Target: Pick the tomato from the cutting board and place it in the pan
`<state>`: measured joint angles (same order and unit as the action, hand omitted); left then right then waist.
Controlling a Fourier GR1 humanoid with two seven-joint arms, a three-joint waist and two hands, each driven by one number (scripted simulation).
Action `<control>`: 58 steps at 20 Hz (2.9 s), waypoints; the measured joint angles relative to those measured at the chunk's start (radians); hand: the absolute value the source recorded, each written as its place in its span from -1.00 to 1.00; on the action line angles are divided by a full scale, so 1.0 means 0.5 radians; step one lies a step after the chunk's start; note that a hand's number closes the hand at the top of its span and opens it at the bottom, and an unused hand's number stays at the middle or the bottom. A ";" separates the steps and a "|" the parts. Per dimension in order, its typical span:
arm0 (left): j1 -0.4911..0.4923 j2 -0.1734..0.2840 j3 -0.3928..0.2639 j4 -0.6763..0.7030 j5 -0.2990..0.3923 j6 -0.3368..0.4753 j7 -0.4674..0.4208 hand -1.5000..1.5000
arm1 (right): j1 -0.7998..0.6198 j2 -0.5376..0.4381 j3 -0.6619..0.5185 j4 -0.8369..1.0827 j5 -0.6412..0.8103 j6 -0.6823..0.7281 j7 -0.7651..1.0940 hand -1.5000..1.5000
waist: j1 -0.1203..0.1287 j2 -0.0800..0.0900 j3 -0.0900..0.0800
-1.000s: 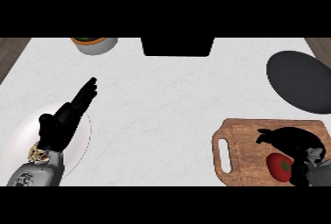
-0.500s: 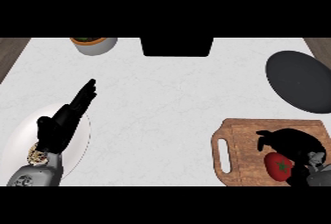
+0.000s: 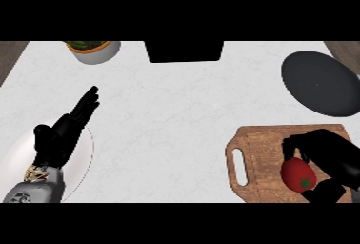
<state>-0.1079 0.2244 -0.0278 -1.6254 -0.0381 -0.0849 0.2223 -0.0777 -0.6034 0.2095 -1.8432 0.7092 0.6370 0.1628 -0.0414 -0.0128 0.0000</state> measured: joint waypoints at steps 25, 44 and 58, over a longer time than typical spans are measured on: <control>-0.079 -0.077 -0.026 0.061 -0.063 -0.046 -0.036 0.00 | 0.107 0.417 -1.013 0.023 -0.396 -0.939 -0.440 1.00 | 0.093 0.028 0.001; -0.103 -0.103 -0.013 0.052 -0.074 -0.109 -0.025 0.00 | -1.083 0.048 -1.274 2.389 -0.120 -1.677 -1.396 1.00 | 0.156 0.050 0.005; -0.141 -0.145 -0.063 0.027 -0.096 -0.126 -0.036 0.00 | -1.426 -0.172 -1.263 3.261 0.051 -1.710 -1.324 -1.00 | 0.242 0.091 0.011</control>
<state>-0.1786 0.1518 -0.0594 -1.6119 -0.0862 -0.1478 0.2042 -0.7907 -0.6893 -0.4219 -0.2125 0.7348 -0.2180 -0.4992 0.0797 0.0326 0.0057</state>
